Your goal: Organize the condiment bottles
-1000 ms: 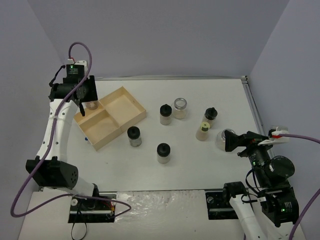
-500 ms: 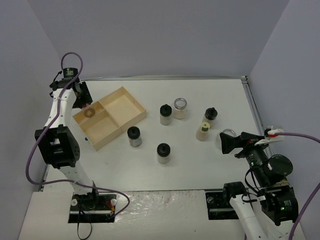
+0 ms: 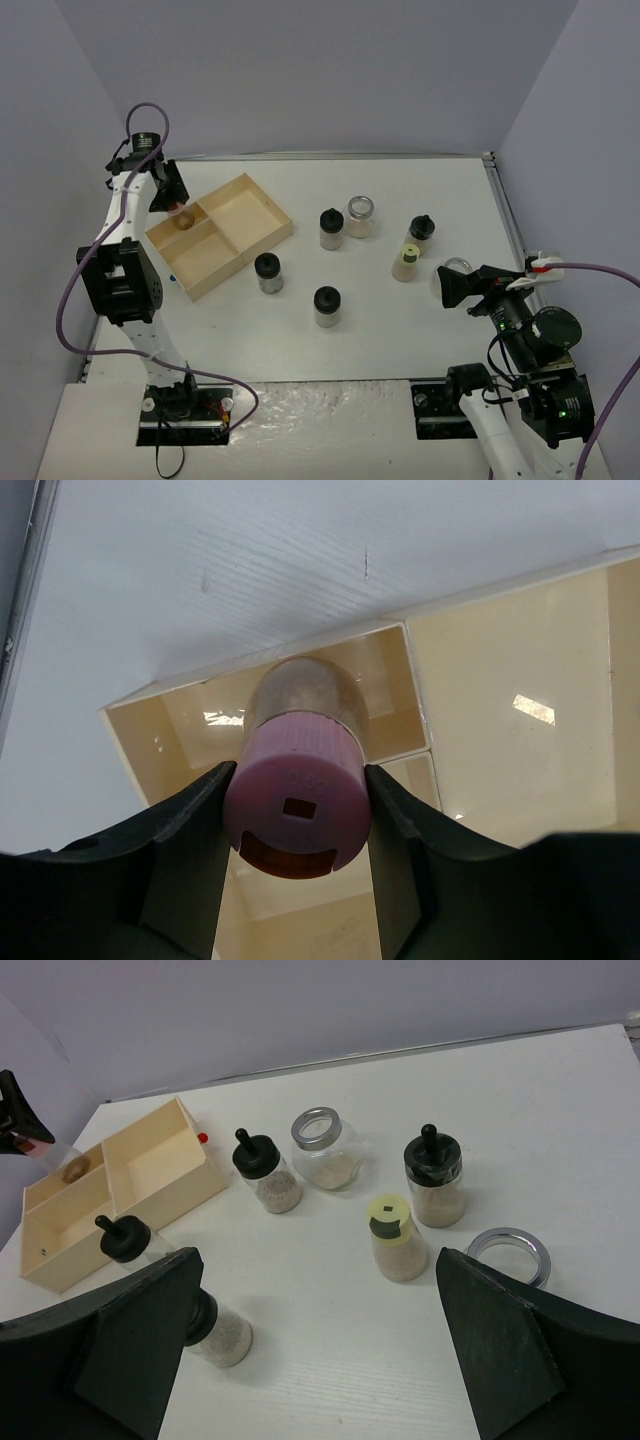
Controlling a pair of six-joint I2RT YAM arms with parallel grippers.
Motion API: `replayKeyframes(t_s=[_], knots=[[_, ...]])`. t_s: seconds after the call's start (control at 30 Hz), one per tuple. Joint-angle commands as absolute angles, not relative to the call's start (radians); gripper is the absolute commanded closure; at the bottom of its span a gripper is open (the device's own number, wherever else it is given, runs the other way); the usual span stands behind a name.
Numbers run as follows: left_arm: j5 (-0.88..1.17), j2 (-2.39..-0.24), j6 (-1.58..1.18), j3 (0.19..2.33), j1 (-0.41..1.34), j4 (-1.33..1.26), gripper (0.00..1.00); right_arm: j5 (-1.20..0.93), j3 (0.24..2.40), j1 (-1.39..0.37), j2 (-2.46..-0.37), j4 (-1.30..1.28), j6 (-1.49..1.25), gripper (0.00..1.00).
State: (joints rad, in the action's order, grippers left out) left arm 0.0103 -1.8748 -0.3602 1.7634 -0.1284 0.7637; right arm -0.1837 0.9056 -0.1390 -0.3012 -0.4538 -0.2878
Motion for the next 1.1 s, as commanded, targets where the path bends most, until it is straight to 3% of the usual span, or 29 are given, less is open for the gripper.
replayKeyframes(t_s=[0.0, 0.4, 0.6, 0.87, 1.07], knots=[[0.013, -1.857, -0.385, 1.829, -0.102, 0.723, 1.0, -0.178, 0.896, -0.146, -0.313, -0.393, -0.295, 0.0], [-0.049, -1.941, -0.388, 1.86, -0.062, 0.732, 0.98, -0.173, 0.89, -0.147, -0.304, -0.4, -0.302, 0.0], [-0.044, -1.951, -0.391, 1.827, -0.052, 0.699, 0.57, -0.173, 0.891, -0.146, -0.305, -0.402, -0.305, 0.0], [-0.032, -1.948, -0.405, 1.802, -0.044, 0.683, 0.23, -0.168, 0.89, -0.146, -0.304, -0.405, -0.309, 0.0], [-0.03, -1.891, -0.404, 1.786, -0.045, 0.705, 0.1, -0.1, 0.894, -0.146, -0.315, -0.413, -0.345, 0.0]])
